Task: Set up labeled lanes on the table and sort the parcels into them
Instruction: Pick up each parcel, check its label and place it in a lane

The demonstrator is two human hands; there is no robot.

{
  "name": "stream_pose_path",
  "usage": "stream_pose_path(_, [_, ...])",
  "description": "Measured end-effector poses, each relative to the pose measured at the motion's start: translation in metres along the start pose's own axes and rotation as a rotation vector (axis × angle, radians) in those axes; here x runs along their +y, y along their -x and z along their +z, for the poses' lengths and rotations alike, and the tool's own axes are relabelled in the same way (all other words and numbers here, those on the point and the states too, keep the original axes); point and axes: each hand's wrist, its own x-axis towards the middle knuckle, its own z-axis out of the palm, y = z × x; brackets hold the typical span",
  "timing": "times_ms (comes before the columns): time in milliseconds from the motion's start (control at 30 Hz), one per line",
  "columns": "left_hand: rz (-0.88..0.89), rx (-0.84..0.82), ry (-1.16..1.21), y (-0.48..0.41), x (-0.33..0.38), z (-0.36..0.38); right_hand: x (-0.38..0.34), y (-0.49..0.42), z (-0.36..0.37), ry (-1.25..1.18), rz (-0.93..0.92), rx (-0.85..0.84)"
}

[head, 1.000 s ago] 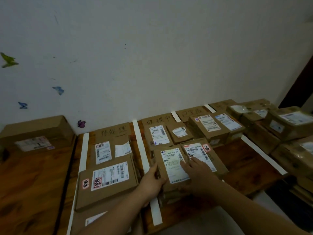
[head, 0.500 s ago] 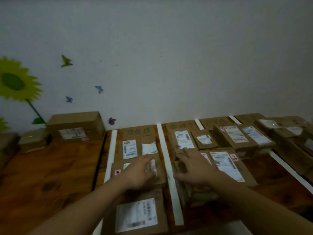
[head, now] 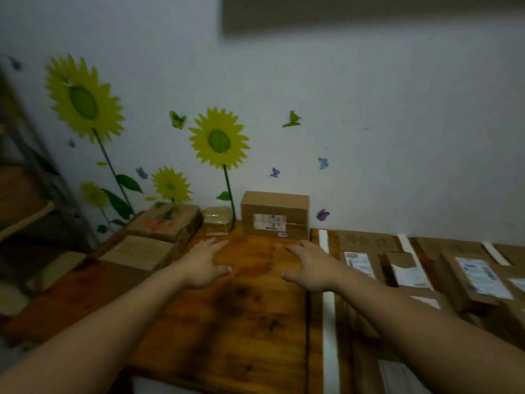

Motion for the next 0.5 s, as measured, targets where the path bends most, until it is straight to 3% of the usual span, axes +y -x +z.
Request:
stream_pose_path(200, [-0.14,0.048,0.109,-0.007,-0.102,-0.031,-0.06,-0.064,0.017,0.015,-0.032,-0.079])
stream_pose_path(500, [-0.383,-0.007,0.126,-0.061,-0.184,-0.037,-0.089,-0.187,0.052,-0.034,-0.07,-0.173])
